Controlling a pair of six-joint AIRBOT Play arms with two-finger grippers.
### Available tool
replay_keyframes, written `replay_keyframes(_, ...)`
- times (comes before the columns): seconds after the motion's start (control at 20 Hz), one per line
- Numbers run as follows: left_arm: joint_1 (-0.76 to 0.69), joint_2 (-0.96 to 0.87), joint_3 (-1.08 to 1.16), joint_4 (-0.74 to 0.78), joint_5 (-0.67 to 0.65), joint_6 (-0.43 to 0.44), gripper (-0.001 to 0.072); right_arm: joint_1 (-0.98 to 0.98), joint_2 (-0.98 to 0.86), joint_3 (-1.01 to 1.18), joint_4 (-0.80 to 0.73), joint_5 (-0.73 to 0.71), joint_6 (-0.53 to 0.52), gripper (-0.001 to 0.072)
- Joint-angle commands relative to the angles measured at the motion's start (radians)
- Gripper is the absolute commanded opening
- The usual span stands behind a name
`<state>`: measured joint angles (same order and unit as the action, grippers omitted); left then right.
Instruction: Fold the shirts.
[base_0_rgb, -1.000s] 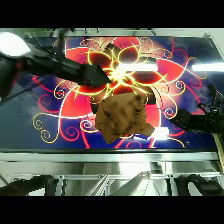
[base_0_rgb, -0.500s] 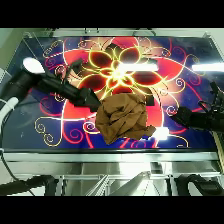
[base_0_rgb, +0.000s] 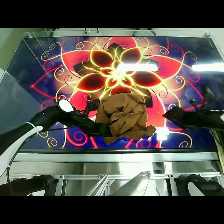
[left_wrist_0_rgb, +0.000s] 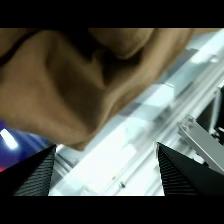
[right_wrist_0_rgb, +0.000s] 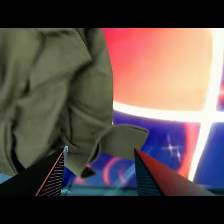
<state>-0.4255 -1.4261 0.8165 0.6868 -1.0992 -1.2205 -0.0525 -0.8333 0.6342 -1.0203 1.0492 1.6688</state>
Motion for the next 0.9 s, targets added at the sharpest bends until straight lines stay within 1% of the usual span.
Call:
replay_keyframes(0.0,-0.055,-0.001,-0.03,0.0,0.171,0.001,0.0708,0.023,-0.175,-0.052,0.183,-0.003,-0.141,0.0474)
replay_keyframes(0.05,-0.056,-0.009,-0.026,0.0,0.185,0.001,0.0707,0.044,-0.228,-0.058,0.235,-0.013,-0.177,0.0453)
replay_keyframes(0.15,-0.056,-0.045,-0.005,0.001,0.174,0.001,0.0707,0.105,-0.33,-0.058,0.314,-0.038,-0.239,0.0362)
replay_keyframes(0.35,-0.059,-0.123,0.062,0.003,0.127,0.002,0.0697,0.192,-0.482,-0.057,0.441,-0.1,-0.326,0.0362)
replay_keyframes(0.4,-0.065,-0.136,0.077,0.002,0.123,0.01,0.0674,0.196,-0.504,-0.057,0.457,-0.099,-0.344,0.0357)
replay_keyframes(0.45,-0.065,-0.142,0.087,0.002,0.127,0.01,0.0525,0.196,-0.514,-0.057,0.47,-0.098,-0.371,0.0215)
replay_keyframes(0.5,-0.064,-0.144,0.095,0.002,0.131,0.01,0.0387,0.195,-0.513,-0.056,0.479,-0.092,-0.404,0.0015)
replay_keyframes(0.6,-0.064,-0.143,0.111,0.002,0.122,0.021,0.0103,0.19,-0.508,-0.041,0.483,-0.046,-0.444,0.0018)
replay_keyframes(0.7,-0.055,-0.129,0.134,0.0,0.082,0.063,0.0023,0.176,-0.492,-0.016,0.483,0.009,-0.468,0.0018)
replay_keyframes(0.75,-0.054,-0.11,0.143,0.001,0.06,0.088,0.0024,0.159,-0.477,-0.002,0.483,0.039,-0.469,0.0018)
replay_keyframes(0.85,-0.031,-0.045,0.159,0.001,0.018,0.098,0.0024,0.113,-0.431,0.027,0.483,0.087,-0.469,0.0018)
